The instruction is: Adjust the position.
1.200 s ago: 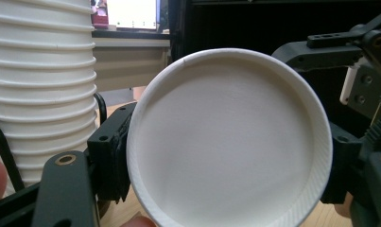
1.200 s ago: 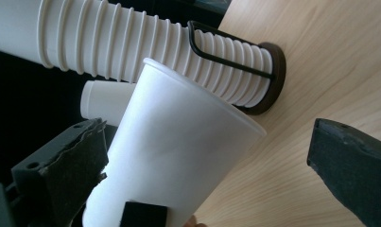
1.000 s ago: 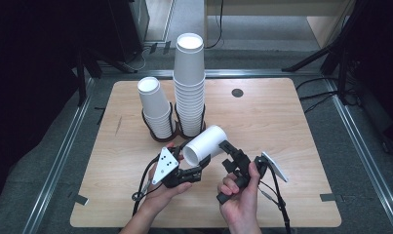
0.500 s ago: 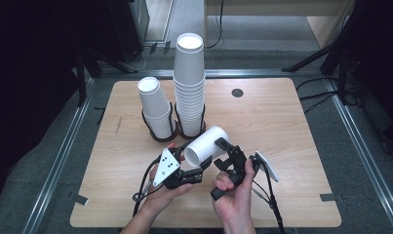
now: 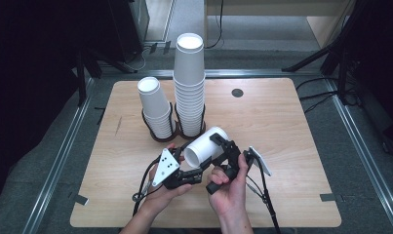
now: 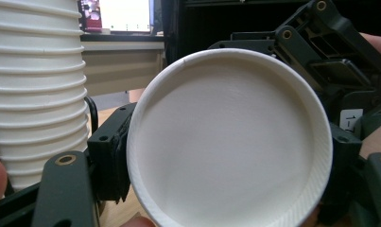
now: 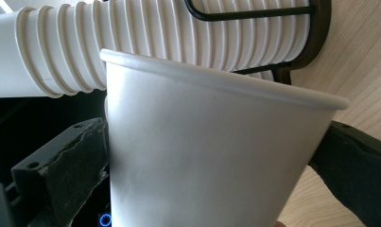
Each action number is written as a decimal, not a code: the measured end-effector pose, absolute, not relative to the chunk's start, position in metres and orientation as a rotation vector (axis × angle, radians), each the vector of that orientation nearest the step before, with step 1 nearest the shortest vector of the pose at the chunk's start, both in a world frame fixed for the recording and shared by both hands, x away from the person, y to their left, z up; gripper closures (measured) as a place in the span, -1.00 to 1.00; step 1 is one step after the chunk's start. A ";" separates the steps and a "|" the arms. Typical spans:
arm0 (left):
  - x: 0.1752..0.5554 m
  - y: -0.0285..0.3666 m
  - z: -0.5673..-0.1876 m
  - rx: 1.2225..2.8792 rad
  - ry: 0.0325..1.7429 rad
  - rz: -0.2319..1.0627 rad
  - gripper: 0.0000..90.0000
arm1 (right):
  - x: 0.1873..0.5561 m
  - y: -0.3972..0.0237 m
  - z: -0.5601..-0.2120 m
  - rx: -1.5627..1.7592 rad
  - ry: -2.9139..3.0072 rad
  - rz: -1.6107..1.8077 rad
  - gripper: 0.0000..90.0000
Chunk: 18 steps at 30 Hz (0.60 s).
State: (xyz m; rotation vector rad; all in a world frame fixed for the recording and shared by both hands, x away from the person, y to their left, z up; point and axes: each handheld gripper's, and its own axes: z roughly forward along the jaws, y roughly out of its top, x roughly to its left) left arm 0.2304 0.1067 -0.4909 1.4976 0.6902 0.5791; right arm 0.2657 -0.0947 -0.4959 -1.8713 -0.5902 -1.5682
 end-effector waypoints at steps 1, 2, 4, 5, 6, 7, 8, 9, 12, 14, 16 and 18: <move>0.230 0.107 -0.491 1.498 0.690 0.577 -0.46 | 0.267 -0.094 -0.496 -1.869 -0.595 -1.564 -1.00; 0.230 0.106 -0.491 1.498 0.690 0.578 -0.46 | 0.267 -0.094 -0.496 -1.864 -0.594 -1.559 -1.00; 0.230 0.106 -0.491 1.501 0.688 0.575 -0.46 | 0.269 -0.093 -0.497 -1.863 -0.598 -1.555 -1.00; 0.230 0.106 -0.491 1.501 0.687 0.575 -0.46 | 0.270 -0.093 -0.498 -1.862 -0.594 -1.552 -1.00; 0.230 0.106 -0.491 1.503 0.686 0.575 -0.46 | 0.270 -0.093 -0.498 -1.864 -0.592 -1.550 -1.00; 0.229 0.106 -0.491 1.503 0.686 0.574 -0.46 | 0.270 -0.093 -0.499 -1.866 -0.592 -1.555 -1.00; 0.229 0.106 -0.491 1.504 0.685 0.573 -0.46 | 0.270 -0.093 -0.499 -1.864 -0.592 -1.560 -1.00; 0.229 0.105 -0.491 1.503 0.685 0.573 -0.46 | 0.270 -0.093 -0.499 -1.863 -0.598 -1.556 -1.00; 0.229 0.105 -0.491 1.503 0.684 0.573 -0.46 | 0.270 -0.093 -0.499 -1.859 -0.593 -1.562 -0.89; 0.230 0.106 -0.492 1.501 0.683 0.574 -0.46 | 0.271 -0.092 -0.500 -1.858 -0.575 -1.565 -0.87; 0.230 0.106 -0.492 1.502 0.685 0.568 -0.47 | 0.270 -0.092 -0.501 -1.851 -0.565 -1.568 -0.85; 0.230 0.106 -0.492 1.503 0.686 0.567 -0.47 | 0.270 -0.091 -0.501 -1.860 -0.556 -1.569 -0.84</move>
